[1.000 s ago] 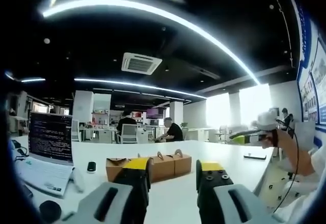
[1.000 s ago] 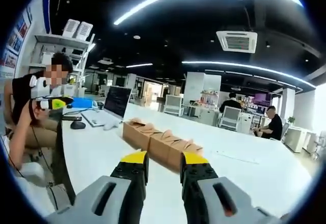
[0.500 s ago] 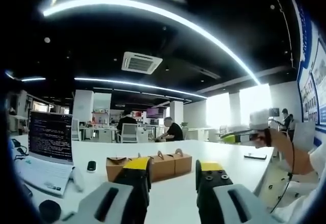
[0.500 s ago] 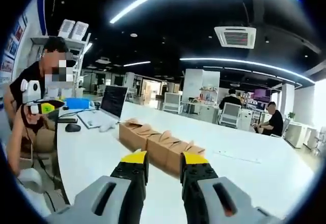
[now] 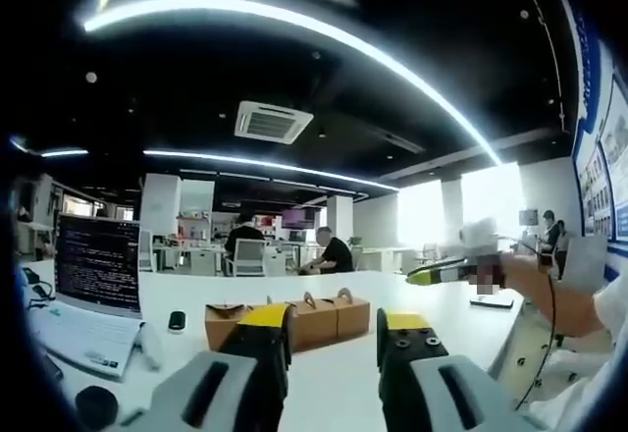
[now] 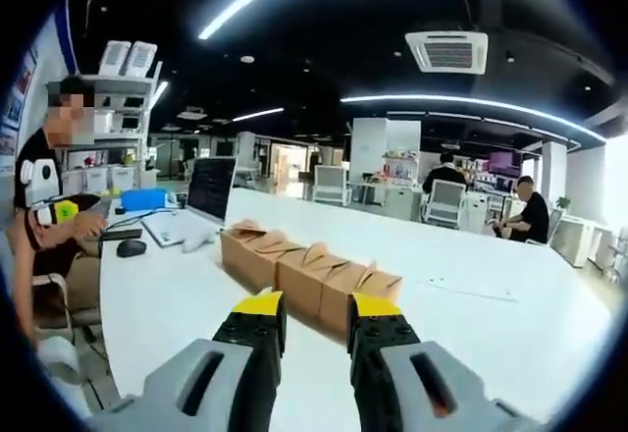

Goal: Pick up one paper box from the group, open the paper box, and remove the item inside

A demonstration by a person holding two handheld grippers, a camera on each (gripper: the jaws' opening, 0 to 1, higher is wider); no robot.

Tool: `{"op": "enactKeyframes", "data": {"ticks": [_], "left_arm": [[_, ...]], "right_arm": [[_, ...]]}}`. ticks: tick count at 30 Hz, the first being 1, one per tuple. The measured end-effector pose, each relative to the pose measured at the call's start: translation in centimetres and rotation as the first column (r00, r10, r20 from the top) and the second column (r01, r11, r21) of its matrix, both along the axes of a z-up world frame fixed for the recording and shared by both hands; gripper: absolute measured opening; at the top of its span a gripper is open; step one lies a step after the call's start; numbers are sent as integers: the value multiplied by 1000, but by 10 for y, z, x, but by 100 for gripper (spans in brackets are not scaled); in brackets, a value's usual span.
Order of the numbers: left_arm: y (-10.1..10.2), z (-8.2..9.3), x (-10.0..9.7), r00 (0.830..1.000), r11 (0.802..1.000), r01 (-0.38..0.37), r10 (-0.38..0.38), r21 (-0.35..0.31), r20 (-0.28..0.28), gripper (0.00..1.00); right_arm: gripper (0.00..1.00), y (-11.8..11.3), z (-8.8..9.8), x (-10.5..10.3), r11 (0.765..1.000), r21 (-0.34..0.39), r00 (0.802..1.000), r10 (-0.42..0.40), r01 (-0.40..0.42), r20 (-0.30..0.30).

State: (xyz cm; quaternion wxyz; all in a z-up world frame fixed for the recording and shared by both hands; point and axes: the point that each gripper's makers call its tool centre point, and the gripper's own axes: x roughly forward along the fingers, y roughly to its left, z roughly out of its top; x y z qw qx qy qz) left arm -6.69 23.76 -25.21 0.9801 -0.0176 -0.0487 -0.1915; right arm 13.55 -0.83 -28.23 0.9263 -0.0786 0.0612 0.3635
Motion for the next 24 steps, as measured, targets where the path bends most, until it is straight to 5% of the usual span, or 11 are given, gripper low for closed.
{"op": "enactKeyframes", "data": {"ticks": [10,24], "left_arm": [[2,3,-5,1000,1000,-5,5,-3,11,36],[8,6,-7,1000,1000,-10,10,-10,22,35]], "right_arm": [[26,8,-10,26,999,32,999,-29,30,-45],[26,18,-12,47,997,16,997,-75,75,-35]]}}
